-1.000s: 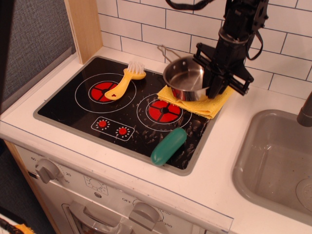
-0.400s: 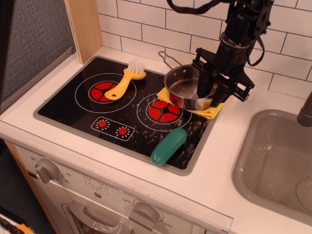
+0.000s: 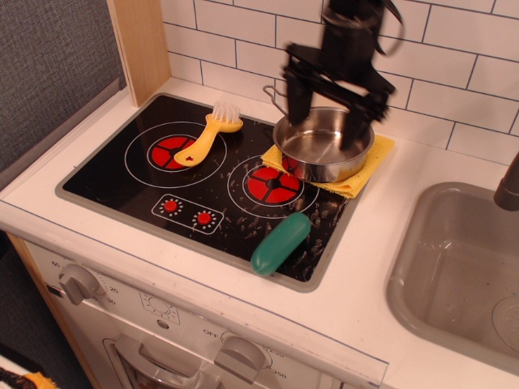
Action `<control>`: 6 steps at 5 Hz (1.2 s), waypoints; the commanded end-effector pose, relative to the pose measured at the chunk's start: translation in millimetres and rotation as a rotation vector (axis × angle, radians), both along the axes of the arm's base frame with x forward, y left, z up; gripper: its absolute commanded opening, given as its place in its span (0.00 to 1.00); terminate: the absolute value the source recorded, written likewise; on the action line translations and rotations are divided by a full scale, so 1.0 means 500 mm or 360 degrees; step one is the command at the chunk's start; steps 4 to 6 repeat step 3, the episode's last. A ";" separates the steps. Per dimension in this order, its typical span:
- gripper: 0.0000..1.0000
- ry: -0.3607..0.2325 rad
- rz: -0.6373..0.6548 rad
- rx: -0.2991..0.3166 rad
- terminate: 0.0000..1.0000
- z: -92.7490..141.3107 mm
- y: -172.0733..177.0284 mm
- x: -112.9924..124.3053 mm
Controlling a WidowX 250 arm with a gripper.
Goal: Place the metal pot on the yellow cloth.
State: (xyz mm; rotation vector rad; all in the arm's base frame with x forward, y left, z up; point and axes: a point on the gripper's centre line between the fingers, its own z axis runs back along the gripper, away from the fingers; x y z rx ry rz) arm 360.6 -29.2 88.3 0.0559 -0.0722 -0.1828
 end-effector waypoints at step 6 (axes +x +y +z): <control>1.00 -0.0071 0.0099 -0.0043 1.00 0.042 0.053 -0.046</control>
